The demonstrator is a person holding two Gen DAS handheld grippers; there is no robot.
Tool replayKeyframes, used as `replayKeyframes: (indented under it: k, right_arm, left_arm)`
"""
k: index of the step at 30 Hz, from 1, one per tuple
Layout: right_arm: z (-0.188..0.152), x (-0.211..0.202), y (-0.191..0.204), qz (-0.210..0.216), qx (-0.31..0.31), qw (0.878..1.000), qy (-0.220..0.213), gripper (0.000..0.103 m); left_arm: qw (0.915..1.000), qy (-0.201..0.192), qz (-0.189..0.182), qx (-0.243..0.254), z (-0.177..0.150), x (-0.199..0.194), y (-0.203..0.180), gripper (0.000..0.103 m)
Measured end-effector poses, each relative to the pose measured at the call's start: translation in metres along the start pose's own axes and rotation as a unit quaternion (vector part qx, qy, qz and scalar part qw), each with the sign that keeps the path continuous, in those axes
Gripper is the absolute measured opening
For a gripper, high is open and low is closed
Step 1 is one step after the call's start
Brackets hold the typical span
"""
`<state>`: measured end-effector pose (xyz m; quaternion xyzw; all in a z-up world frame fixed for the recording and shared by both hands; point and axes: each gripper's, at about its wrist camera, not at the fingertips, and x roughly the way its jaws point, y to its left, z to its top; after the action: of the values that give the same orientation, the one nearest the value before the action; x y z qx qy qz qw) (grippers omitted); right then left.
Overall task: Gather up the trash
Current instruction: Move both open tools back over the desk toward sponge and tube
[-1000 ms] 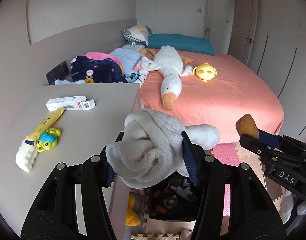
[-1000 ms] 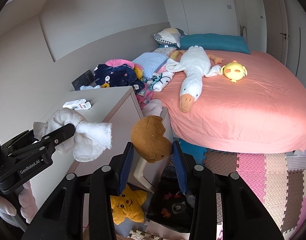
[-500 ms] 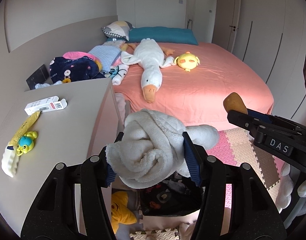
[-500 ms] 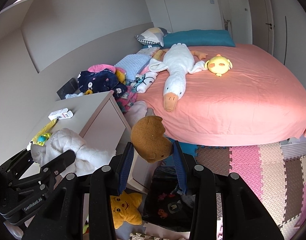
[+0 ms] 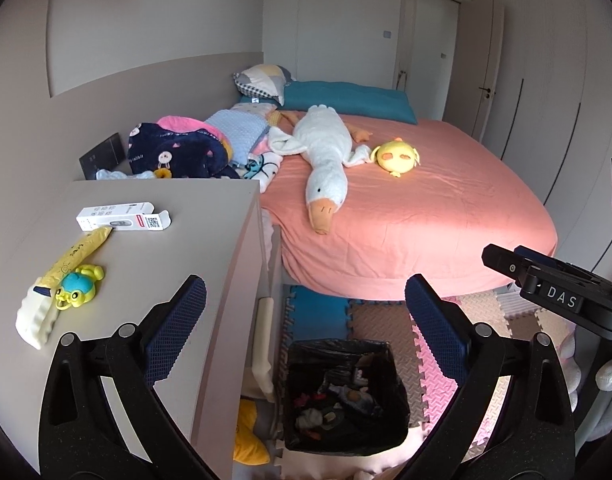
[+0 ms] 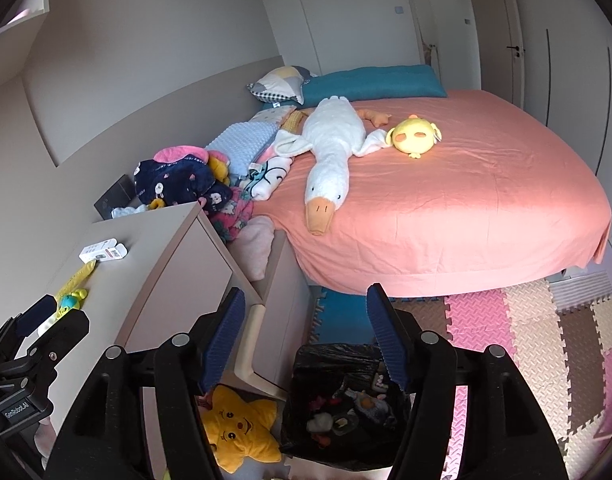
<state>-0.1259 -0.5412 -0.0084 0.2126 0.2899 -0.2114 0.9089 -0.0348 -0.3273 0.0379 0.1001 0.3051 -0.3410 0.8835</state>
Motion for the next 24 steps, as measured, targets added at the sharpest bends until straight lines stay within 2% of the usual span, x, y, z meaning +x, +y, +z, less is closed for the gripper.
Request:
replayKeyframes:
  k: [10,24]
  right_arm:
    - [-0.005,0.004,0.016,0.008,-0.010,1.000,0.008,0.064]
    - [-0.018,0.015,0.075,0.044,-0.055,0.997,0.022,0.064]
  left_arm:
    - [1.0000,0.004,0.005,0.002,-0.006,0.000,0.010,0.096]
    - [0.9988,-0.001,0.042,-0.025,-0.015,-0.011,0.058,0.096]
